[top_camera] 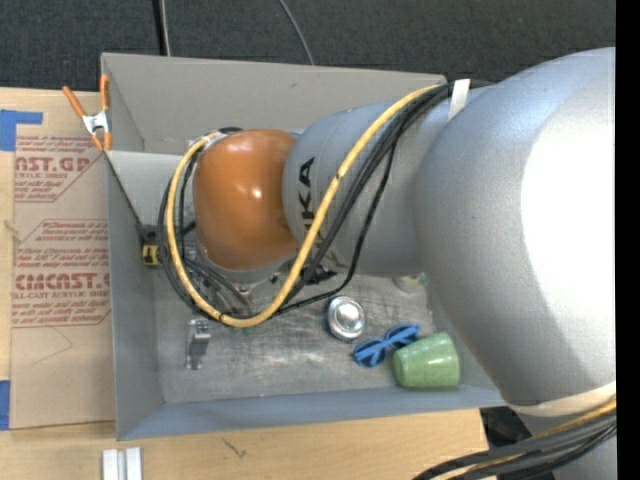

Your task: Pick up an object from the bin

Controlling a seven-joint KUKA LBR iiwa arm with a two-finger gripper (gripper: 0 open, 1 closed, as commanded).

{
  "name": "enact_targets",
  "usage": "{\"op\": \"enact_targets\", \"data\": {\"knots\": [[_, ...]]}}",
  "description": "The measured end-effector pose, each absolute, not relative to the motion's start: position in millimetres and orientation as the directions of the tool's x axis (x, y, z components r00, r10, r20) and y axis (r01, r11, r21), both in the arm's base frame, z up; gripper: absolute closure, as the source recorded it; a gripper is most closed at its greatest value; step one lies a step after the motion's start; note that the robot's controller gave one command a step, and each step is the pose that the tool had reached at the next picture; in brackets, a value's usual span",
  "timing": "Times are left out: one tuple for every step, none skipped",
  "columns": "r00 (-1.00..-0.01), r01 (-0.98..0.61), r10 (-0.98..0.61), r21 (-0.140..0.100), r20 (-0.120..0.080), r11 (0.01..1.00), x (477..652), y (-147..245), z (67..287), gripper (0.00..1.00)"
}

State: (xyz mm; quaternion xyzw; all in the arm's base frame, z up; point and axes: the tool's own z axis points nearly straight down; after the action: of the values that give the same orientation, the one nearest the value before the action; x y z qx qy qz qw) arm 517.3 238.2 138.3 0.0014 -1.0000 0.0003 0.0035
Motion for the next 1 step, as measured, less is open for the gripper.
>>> {"op": "enact_targets", "data": {"knots": [[-0.916,-0.400,-0.400,0.000,-0.001,0.916,583.4,223.6,92.3,0.00]]}}
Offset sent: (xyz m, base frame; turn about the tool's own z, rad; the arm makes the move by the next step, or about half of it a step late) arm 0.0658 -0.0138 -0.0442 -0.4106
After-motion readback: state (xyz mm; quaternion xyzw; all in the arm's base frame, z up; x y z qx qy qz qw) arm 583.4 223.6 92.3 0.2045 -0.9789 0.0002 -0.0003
